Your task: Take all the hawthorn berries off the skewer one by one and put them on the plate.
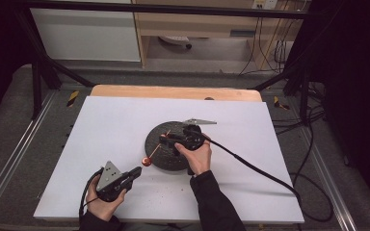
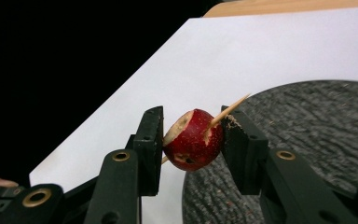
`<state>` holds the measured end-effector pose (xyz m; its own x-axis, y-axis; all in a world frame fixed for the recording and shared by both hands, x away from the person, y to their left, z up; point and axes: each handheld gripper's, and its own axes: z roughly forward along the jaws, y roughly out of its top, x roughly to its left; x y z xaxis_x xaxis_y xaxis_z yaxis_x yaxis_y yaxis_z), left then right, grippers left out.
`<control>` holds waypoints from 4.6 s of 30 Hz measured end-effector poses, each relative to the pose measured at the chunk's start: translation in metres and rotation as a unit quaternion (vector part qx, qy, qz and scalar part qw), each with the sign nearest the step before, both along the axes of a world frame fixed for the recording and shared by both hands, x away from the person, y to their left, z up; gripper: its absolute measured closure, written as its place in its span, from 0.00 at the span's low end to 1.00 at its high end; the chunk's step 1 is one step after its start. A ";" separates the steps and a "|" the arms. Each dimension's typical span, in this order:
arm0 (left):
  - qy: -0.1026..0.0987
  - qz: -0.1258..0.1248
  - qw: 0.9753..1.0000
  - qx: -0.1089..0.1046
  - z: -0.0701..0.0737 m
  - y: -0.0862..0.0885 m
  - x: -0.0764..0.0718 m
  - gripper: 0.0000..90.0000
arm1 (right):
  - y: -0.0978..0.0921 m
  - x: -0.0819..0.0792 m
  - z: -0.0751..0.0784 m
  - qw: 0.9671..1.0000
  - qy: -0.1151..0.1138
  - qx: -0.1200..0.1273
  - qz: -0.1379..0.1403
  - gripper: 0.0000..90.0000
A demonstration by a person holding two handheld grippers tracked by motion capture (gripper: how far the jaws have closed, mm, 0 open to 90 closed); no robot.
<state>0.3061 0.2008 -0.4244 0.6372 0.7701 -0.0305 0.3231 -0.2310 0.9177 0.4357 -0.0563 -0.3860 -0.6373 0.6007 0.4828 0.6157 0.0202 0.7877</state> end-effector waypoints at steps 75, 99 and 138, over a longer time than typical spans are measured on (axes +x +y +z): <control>0.015 0.008 1.000 0.003 -0.003 0.004 0.004 0.98 | -0.067 -0.010 -0.028 0.996 -0.026 -0.077 -0.021 0.18; 0.014 0.005 1.000 0.006 -0.004 0.002 0.004 0.98 | -0.027 -0.041 -0.018 0.993 -0.053 -0.101 0.039 0.07; 0.013 -0.004 1.000 0.011 -0.005 -0.006 0.002 0.98 | 0.037 -0.043 -0.034 0.996 0.026 -0.019 0.086 0.64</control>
